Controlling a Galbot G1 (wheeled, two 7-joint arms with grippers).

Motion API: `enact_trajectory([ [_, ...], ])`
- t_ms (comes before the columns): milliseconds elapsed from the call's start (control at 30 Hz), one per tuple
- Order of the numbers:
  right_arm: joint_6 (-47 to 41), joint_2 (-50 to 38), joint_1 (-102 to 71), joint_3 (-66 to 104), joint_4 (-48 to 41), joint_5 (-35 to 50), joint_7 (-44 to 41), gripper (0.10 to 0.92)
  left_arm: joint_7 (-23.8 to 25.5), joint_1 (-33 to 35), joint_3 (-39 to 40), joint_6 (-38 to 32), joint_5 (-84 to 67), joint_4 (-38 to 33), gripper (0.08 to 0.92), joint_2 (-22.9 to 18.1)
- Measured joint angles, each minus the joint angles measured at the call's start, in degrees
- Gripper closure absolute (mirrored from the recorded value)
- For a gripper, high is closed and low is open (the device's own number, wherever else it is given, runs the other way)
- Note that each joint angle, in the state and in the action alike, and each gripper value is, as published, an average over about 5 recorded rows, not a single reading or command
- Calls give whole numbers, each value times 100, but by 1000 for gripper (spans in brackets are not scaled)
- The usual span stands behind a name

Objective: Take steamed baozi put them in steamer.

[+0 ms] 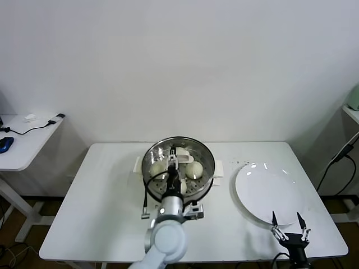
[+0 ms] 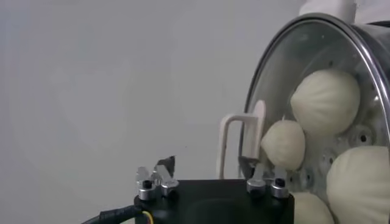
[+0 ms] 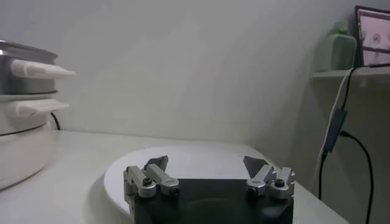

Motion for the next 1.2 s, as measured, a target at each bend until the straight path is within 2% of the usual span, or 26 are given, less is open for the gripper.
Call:
enact_trajectory([
  [133, -30, 16, 31, -33, -11, 44, -8, 203, -148, 123, -64, -138, -333, -259, 213, 78],
  [233, -25, 21, 43, -61, -3, 115, 7, 203, -390, 232, -183, -377, -814, -459, 182, 104],
  [500, 143, -15, 36, -71, 43, 311, -44, 203, -1282, 694, -957, -1402, -3244, -1087, 177, 228],
  [700, 266, -19, 53, -105, 62, 391, -125, 203, -1624, 1200, -2003, -2315, -5491, -1364, 177, 337],
  [933, 326, -31, 78, -141, 20, 438, -148, 203, -1868, 1924, -3252, -3362, -7608, -1241, 177, 532],
  [1200, 332, -36, 71, -216, 1, 486, -224, 203, -1939, 2471, -3820, -4472, -8656, -536, 177, 644],
])
